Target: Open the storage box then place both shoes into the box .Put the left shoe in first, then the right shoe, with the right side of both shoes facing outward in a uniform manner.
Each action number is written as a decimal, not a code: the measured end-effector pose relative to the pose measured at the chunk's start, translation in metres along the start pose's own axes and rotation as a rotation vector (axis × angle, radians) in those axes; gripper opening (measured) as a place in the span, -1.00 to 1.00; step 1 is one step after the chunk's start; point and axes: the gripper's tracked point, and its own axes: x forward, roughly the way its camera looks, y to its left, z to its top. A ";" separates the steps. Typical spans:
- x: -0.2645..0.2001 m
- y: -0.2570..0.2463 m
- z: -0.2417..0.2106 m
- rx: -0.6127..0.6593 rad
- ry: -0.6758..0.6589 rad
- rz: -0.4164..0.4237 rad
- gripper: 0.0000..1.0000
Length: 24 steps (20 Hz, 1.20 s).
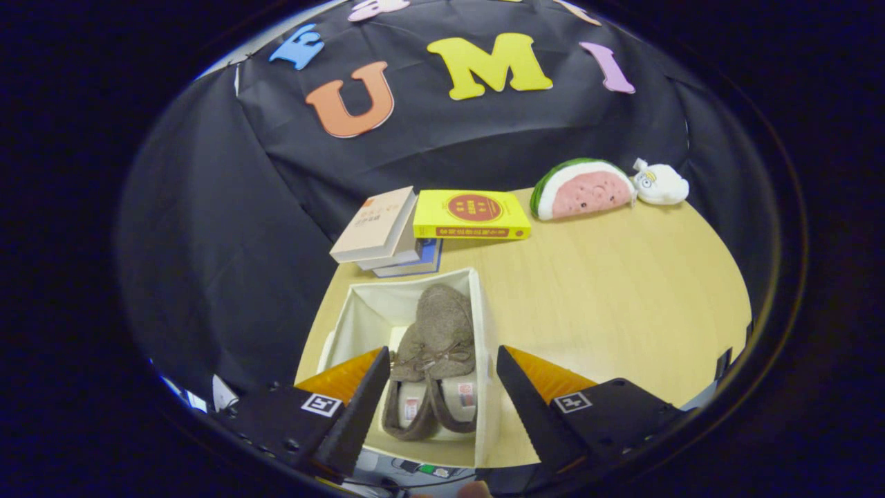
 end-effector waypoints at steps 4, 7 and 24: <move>-0.043 -0.021 0.016 -0.066 -0.144 -0.018 0.93; -0.076 -0.053 0.028 -0.127 -0.272 -0.046 0.93; -0.186 -0.156 0.019 -0.178 -0.704 -0.086 0.92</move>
